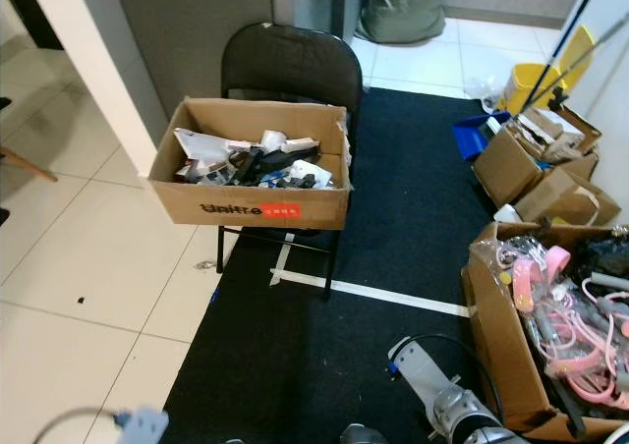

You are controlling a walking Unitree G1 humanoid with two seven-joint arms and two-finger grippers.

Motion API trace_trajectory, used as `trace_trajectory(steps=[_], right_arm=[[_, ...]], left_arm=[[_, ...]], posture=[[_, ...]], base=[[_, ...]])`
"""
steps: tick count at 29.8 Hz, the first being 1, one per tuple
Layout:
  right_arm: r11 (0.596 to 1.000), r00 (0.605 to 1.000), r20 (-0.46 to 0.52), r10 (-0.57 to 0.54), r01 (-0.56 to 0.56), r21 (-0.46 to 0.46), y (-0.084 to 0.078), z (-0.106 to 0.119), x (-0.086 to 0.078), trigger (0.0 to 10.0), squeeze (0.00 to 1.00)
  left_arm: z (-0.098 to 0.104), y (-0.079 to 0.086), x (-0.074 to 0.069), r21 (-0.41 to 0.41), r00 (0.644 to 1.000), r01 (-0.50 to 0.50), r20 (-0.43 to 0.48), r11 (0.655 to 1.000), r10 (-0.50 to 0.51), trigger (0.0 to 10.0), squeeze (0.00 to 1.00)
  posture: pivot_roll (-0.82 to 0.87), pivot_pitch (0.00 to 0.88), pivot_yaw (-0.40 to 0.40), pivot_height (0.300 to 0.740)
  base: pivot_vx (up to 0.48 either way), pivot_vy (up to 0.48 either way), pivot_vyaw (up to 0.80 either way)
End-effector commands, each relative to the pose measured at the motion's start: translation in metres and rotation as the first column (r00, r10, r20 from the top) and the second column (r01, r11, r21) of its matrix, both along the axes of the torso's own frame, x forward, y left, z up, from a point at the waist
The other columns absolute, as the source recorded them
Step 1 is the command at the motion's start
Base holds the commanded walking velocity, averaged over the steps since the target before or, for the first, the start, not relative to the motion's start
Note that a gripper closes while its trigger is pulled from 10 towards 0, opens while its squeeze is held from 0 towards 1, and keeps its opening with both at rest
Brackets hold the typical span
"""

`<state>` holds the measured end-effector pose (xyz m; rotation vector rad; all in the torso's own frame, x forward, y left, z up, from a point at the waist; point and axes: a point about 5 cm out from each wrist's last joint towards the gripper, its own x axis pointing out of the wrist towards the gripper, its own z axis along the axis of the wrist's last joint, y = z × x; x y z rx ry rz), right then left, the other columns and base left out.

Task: Picking trash to rubbish bin

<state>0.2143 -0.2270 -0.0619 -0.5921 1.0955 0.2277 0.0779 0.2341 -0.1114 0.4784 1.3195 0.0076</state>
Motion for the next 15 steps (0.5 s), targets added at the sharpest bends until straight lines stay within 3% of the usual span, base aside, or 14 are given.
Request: trace_trajectory(steps=[1, 4, 9, 12, 15], right_arm=[[0.999, 0.999, 0.001, -0.052, 0.052, 0.01, -0.004, -0.001, -0.003, 10.0, 0.0], [0.992, 0.993, -0.008, -0.122, 0.122, 0.025, -0.01, -0.004, -0.011, 10.0, 0.0], [0.978, 0.977, -0.052, -0.207, 0.208, 0.022, -0.021, -0.013, -0.034, 10.0, 0.0], [0.978, 0.977, -0.059, -0.206, 0.208, 0.02, -0.021, -0.014, -0.037, 10.0, 0.0], [0.989, 0.986, -0.078, -0.147, 0.147, 0.0, -0.016, -0.017, -0.041, 10.0, 0.0]], left_arm=[[-0.003, -0.001, -0.016, -0.007, 0.998, 0.013, -0.063, 1.0, -0.013, 10.0, 0.0], [-0.004, -0.002, -0.023, -0.011, 0.996, 0.019, -0.087, 1.0, -0.02, 10.0, 0.0], [-0.001, 0.003, -0.011, -0.002, 0.998, 0.023, -0.052, 1.0, -0.023, 10.0, 0.0], [0.0, 0.005, -0.008, 0.003, 0.999, 0.02, -0.042, 1.0, -0.02, 10.0, 0.0], [0.007, 0.015, 0.015, 0.024, 1.0, 0.007, 0.024, 1.0, -0.008, 10.0, 0.0]], posture=[[-0.12, 0.084, 0.033, 0.74], [-0.13, 0.079, 0.042, 0.74], [-0.13, 0.071, 0.055, 0.74], [-0.12, 0.071, 0.054, 0.74], [-0.11, 0.095, 0.06, 0.74]], base=[[0.0, 0.0, 0.0], [0.0, 0.0, 0.0], [0.0, 0.0, 0.0], [0.0, 0.0, 0.0], [0.0, 0.0, 0.0]])
